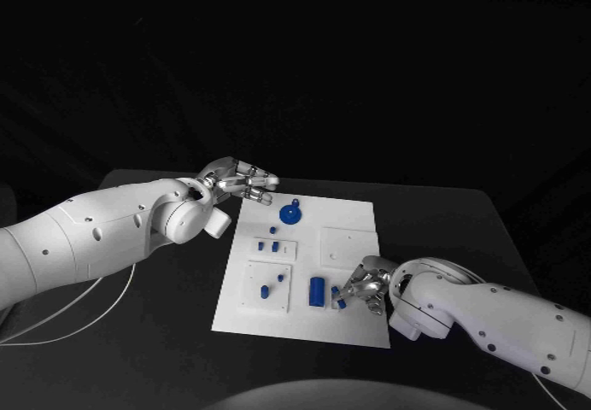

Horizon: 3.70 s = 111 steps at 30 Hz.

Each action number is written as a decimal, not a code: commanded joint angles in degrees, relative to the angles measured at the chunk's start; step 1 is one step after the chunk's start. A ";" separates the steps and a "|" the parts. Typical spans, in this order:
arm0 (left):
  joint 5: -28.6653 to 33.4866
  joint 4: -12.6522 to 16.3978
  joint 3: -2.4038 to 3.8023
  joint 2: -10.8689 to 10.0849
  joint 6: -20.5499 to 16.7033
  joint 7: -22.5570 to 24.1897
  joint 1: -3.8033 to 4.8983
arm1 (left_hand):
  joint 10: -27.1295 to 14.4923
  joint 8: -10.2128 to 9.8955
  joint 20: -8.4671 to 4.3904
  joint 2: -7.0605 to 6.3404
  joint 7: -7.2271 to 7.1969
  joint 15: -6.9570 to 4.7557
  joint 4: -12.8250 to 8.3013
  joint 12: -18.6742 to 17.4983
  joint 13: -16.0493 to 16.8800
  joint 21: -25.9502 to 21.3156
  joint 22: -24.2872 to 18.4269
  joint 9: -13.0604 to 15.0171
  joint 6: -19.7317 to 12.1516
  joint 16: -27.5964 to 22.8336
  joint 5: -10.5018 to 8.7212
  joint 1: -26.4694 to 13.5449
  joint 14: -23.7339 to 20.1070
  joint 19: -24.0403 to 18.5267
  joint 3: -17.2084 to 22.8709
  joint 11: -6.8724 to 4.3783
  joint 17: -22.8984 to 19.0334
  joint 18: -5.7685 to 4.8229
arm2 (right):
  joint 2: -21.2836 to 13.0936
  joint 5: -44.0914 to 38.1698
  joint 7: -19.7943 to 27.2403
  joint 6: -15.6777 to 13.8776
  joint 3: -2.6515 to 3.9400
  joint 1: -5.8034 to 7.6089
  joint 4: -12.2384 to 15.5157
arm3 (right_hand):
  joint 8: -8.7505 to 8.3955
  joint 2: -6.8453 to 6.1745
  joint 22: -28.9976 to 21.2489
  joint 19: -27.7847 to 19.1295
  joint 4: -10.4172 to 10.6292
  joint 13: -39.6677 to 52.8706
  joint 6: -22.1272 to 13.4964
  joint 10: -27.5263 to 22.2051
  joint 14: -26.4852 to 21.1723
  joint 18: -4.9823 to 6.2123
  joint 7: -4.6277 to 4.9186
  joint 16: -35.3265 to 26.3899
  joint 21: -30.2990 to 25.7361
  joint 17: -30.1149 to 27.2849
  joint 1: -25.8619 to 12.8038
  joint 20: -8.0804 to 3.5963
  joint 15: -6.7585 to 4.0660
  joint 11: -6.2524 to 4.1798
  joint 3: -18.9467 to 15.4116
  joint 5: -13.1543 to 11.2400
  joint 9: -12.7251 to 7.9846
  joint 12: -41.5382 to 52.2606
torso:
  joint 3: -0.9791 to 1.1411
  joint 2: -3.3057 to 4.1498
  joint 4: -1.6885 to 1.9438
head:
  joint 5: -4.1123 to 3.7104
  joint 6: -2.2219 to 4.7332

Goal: Assemble the parts on the task board

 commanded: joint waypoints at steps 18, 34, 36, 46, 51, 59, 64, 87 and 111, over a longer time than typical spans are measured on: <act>-0.24 0.03 0.03 0.30 1.14 0.07 0.01 | -0.36 0.04 -0.07 0.17 -0.09 0.16 0.29 -0.01 -0.01 -0.29 0.07 0.02 -0.34 -0.12 0.07 -0.70 -0.39 -0.37 0.11 0.12 0.08 -0.35 | 1.28 -0.65 -1.15 2.03 -0.08 0.06 -1.42 | -0.19 -1.49 1.21 3.09 4.88 -0.33 0.54 -0.12 0.09 -0.75 -0.12 0.15 -0.03 -0.11 -2.00 -0.36 -0.40 -0.35 0.03 -5.85 0.19 -0.37 | -0.01 0.03 -0.02 | -0.03 -0.08; -0.27 0.05 0.02 0.15 1.31 -0.12 0.01 | -0.36 0.04 -0.07 0.17 -0.09 0.16 0.29 -0.01 -0.01 -0.29 0.07 0.02 -0.34 -0.12 0.07 -0.70 -0.39 -0.37 0.11 0.12 0.08 -0.35 | -0.23 0.66 1.65 5.03 -0.10 0.04 -0.47 | -0.16 -3.74 1.07 3.06 13.45 -0.42 0.33 -0.15 0.08 -0.64 0.14 -0.03 -0.07 -0.15 -0.67 -0.24 -0.29 -0.12 -7.33 -8.22 1.36 -0.33 | 0.03 0.01 -0.05 | 0.33 -0.12; -0.27 0.05 0.02 0.11 1.30 -0.13 0.01 | -0.36 0.04 -0.07 0.17 -0.09 0.16 0.29 -0.01 -0.01 -0.29 0.07 0.02 -0.34 -0.12 0.07 -0.70 -0.39 -0.37 0.11 0.12 0.08 -0.35 | -0.75 0.85 2.14 6.02 -0.10 0.04 -0.22 | -0.17 -3.79 1.09 3.05 12.00 -0.47 0.35 -0.20 0.06 -0.64 0.20 -0.07 -0.05 -0.15 0.51 -0.24 -0.29 -0.06 -7.81 -8.43 1.40 -0.39 | 0.03 0.01 -0.06 | 0.26 -0.08; -0.28 -0.03 0.01 0.09 1.34 -0.13 0.00 | -0.36 0.04 -0.07 0.17 -0.09 0.16 0.29 -0.01 -0.01 -0.29 0.07 0.02 -0.34 -0.12 0.07 -0.70 -0.39 -0.37 0.11 0.12 0.08 -0.35 | -2.00 1.13 2.49 9.36 -0.10 -0.15 0.29 | -0.18 -3.85 1.18 3.00 7.17 -0.53 1.02 -0.24 0.07 -0.71 0.05 -0.08 -0.22 -0.01 3.46 -0.21 -0.27 -0.10 -6.47 -10.52 1.30 -0.44 | 0.08 0.03 -0.09 | 0.16 -0.10; -0.30 -0.04 0.01 0.10 1.37 -0.12 -0.01 | -0.36 0.04 -0.07 0.17 -0.09 0.16 0.29 -0.01 -0.01 -0.29 0.07 0.02 -0.34 -0.12 0.07 -0.70 -0.39 -0.37 0.11 0.12 0.08 -0.35 | -2.13 1.13 2.34 9.65 -0.10 -0.42 0.31 | -0.19 -3.49 1.29 3.04 5.68 -0.51 1.51 -0.18 0.10 -0.80 -0.15 -0.11 -0.16 0.05 3.85 -0.27 -0.33 -0.21 -5.21 -11.38 1.33 -0.40 | 0.05 0.03 -0.08 | 0.10 -0.15; -0.30 -0.03 0.00 0.07 1.40 -0.15 -0.03 | -0.36 0.04 -0.07 0.17 -0.09 0.16 0.29 -0.01 -0.01 -0.29 0.07 0.02 -0.34 -0.12 0.07 -0.70 -0.39 -0.37 0.11 0.12 0.08 -0.35 | -1.92 1.13 2.06 8.35 -0.10 -0.75 0.23 | -0.16 -2.62 1.30 3.08 5.85 -0.45 1.91 -0.04 0.12 -0.83 -0.33 -0.12 -0.26 0.09 2.41 -0.35 -0.41 -0.33 -4.46 -11.42 1.44 -0.30 | 0.00 0.01 -0.01 | -0.08 -0.18; -0.31 -0.03 0.00 0.10 1.41 -0.15 -0.04 | -0.36 0.04 -0.07 0.17 -0.09 0.16 0.29 -0.01 -0.01 -0.29 0.07 0.02 -0.34 -0.12 0.07 -0.70 -0.39 -0.37 0.11 0.12 0.08 -0.35 | -1.62 1.07 1.47 7.61 -0.10 -0.79 -0.16 | -0.17 0.75 1.32 3.10 6.85 -0.34 1.70 0.06 0.19 -0.87 -0.41 -0.02 -0.13 0.12 -0.83 -0.43 -0.48 -0.53 -5.43 -9.74 1.56 -0.18 | -0.02 0.02 0.02 | -0.04 -0.22; -0.38 -0.27 -0.03 0.08 1.37 -0.35 -0.04 | -0.36 0.04 -0.07 0.17 -0.09 0.16 0.29 -0.01 -0.01 -0.29 0.07 0.02 -0.34 -0.12 0.07 -0.70 -0.39 -0.37 0.11 0.12 0.08 -0.35 | 1.50 -0.11 -0.31 8.82 -0.30 -0.90 -4.53 | -0.21 2.18 1.21 3.06 0.15 -0.17 2.00 0.11 0.19 -1.12 -0.80 0.15 -0.13 0.09 -1.62 -0.54 -0.58 -0.69 -0.71 -6.68 1.44 -0.22 | 0.05 0.02 -0.03 | 0.10 -0.13; -0.41 -0.92 -0.06 0.20 1.31 -0.32 -0.04 | -0.45 0.03 -0.06 0.19 -0.06 0.18 0.38 -0.01 -0.01 -0.32 0.19 0.01 -0.44 -0.13 0.08 -0.69 -0.42 -0.36 0.13 0.15 0.11 -0.34 | -1.77 2.15 4.69 8.41 1.11 -0.94 -1.91 | -0.12 -2.89 0.15 2.91 10.67 -0.99 0.34 -0.96 -0.10 -0.51 0.11 -1.69 -2.39 -0.83 -0.90 -0.37 -0.50 -0.13 -12.09 -3.35 2.00 -1.52 | -0.01 -0.10 -0.19 | -0.27 0.82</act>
